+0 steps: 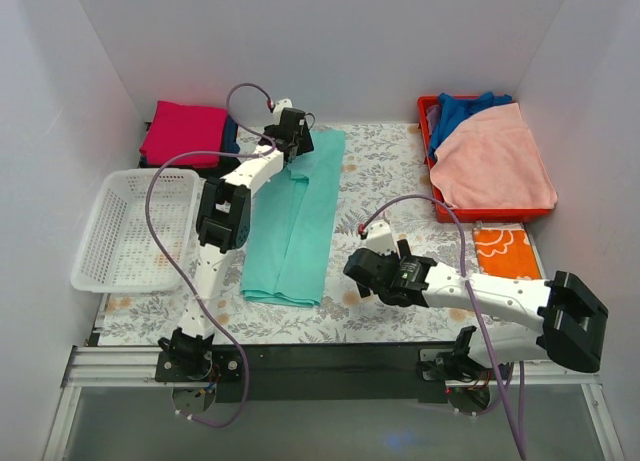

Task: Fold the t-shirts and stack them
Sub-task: Rotate the tshirt 90 degrees

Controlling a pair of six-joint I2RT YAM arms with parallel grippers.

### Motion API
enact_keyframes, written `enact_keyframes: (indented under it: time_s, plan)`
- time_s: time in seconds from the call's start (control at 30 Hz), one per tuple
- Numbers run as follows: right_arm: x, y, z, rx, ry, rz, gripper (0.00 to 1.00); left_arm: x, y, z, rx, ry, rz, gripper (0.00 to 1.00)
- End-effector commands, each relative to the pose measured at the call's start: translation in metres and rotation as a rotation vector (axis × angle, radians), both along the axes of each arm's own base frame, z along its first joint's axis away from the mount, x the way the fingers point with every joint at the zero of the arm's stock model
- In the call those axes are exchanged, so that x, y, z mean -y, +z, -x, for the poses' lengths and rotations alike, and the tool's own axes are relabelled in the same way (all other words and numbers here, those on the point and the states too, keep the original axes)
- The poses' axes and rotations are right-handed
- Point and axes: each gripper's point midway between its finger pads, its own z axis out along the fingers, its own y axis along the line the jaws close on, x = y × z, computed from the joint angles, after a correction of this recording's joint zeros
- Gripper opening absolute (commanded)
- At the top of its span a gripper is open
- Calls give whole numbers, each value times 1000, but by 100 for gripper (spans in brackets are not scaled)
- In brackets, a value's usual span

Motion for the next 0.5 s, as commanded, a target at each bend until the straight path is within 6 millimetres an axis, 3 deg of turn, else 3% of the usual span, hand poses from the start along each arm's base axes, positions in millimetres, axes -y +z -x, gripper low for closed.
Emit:
enact_keyframes:
  time_s: [0.0, 0.03, 0.07, 0.1, 0.13, 0.17, 0.2, 0.23, 0.27, 0.3, 0.33, 0.37, 0.43, 0.47]
  plan:
    - [-26, 16, -14, 38, -22, -69, 92, 18, 157, 2, 300, -121, -38, 67]
    - [-29, 18, -17, 48, -24, -72, 93, 10, 164, 6, 305, -99, -65, 68]
    - [-30, 18, -19, 53, -26, -67, 97, 3, 194, 16, 339, -86, -61, 68]
    - [-34, 17, -22, 60, -28, -73, 98, -5, 196, 24, 327, -71, -77, 69]
    - [-39, 17, -23, 61, -23, -89, 98, -14, 173, 37, 268, -59, -109, 69]
    - [-45, 18, -25, 64, -58, -137, 98, -25, 171, 49, 241, -19, -127, 69]
    - [-49, 17, -26, 67, -70, -153, 98, -36, 183, 65, 242, 4, -124, 69]
    - [-53, 16, -26, 59, -67, -165, 98, -46, 156, 85, 171, 15, -148, 69]
    - [-58, 16, -27, 53, -56, -175, 98, -55, 142, 103, 123, 52, -140, 69]
    - [-64, 12, -26, 33, -47, -179, 97, -63, 157, 121, 134, 69, -117, 69]
    - [-67, 11, -26, 23, -40, -183, 96, -68, 152, 135, 116, 84, -106, 69]
    - [-74, 13, -27, 21, -24, -194, 94, -80, 113, 163, 23, 97, -133, 69]
    - [-86, 9, -28, 0, 11, -198, 90, -86, 120, 195, 28, 119, -46, 69]
    - [-91, 10, -28, -4, 21, -203, 86, -94, 100, 216, -15, 122, -50, 69]
